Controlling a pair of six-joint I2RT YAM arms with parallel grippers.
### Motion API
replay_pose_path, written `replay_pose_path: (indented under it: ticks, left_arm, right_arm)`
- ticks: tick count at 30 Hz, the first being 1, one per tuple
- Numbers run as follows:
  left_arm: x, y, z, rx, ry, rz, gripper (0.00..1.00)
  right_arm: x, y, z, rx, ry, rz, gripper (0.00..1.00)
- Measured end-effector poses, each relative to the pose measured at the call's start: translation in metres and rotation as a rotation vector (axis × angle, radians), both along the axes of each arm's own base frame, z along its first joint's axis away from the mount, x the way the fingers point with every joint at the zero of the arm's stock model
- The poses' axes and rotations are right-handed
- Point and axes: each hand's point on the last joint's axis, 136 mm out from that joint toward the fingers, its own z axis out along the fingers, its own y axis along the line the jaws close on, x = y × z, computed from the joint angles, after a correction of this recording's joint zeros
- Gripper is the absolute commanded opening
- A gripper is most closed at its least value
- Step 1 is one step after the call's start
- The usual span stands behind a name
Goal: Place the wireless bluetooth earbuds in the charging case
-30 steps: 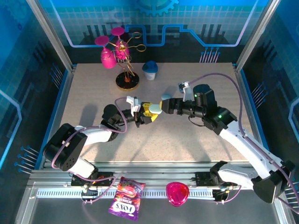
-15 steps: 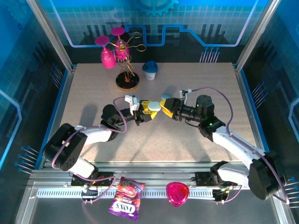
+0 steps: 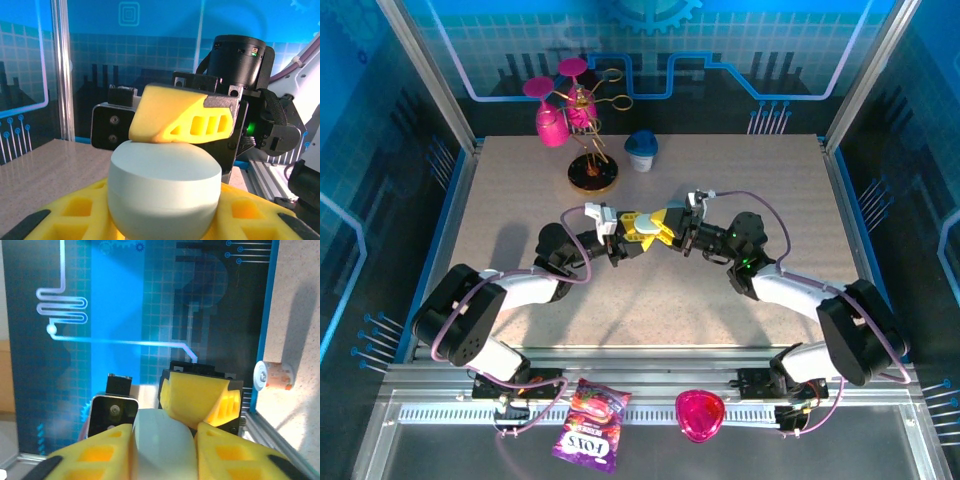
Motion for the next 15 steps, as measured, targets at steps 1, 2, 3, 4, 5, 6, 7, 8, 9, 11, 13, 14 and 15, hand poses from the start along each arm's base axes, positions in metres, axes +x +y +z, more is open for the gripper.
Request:
replay_pose_path:
  ticks: [1, 2, 3, 4, 5, 6, 7, 8, 9, 11, 13, 14, 15]
  left_arm:
    - [0.000, 0.000, 0.000, -0.001, -0.002, 0.000, 0.22]
    - [0.000, 0.000, 0.000, -0.001, -0.003, 0.001, 0.23]
    - [0.000, 0.000, 0.000, 0.001, -0.008, 0.001, 0.26]
    - [0.000, 0.000, 0.000, 0.002, -0.009, 0.001, 0.31]
    - [0.000, 0.000, -0.001, 0.004, -0.012, 0.002, 0.37]
    - [0.000, -0.001, -0.001, 0.004, -0.015, 0.003, 0.41]
    - [0.000, -0.001, -0.001, 0.006, -0.015, 0.005, 0.46]
    - [0.000, -0.001, -0.001, 0.005, -0.013, 0.006, 0.54]
    - [0.001, -0.001, -0.001, 0.002, -0.014, 0.010, 0.61]
    - [0.002, -0.001, 0.001, -0.004, -0.020, 0.019, 0.73]
    - [0.003, 0.000, 0.002, -0.007, -0.020, 0.031, 0.80]
    - [0.004, 0.001, 0.001, -0.007, -0.020, 0.037, 0.84]
    - [0.005, 0.001, -0.001, -0.005, -0.018, 0.045, 0.87]
  right_arm:
    - [0.000, 0.000, 0.000, 0.004, 0.003, -0.001, 0.22]
    - [0.000, -0.001, 0.000, 0.006, 0.003, -0.004, 0.20]
    - [0.000, -0.001, 0.000, 0.007, 0.002, -0.006, 0.20]
    - [0.000, -0.002, -0.001, 0.008, 0.003, -0.009, 0.20]
    - [0.000, -0.002, -0.001, 0.008, 0.005, -0.009, 0.20]
    - [0.000, -0.002, -0.002, 0.009, 0.005, -0.013, 0.20]
    - [0.001, -0.003, -0.002, 0.008, 0.005, -0.015, 0.20]
    - [0.001, -0.004, -0.003, 0.006, 0.004, -0.016, 0.20]
    - [0.001, -0.005, -0.005, 0.001, 0.004, -0.018, 0.20]
    - [0.003, -0.009, -0.012, -0.017, 0.009, -0.033, 0.20]
    - [0.009, -0.017, -0.019, -0.041, 0.008, -0.061, 0.21]
    - [0.013, -0.023, -0.022, -0.058, 0.003, -0.081, 0.20]
    - [0.017, -0.028, -0.026, -0.076, -0.002, -0.099, 0.21]
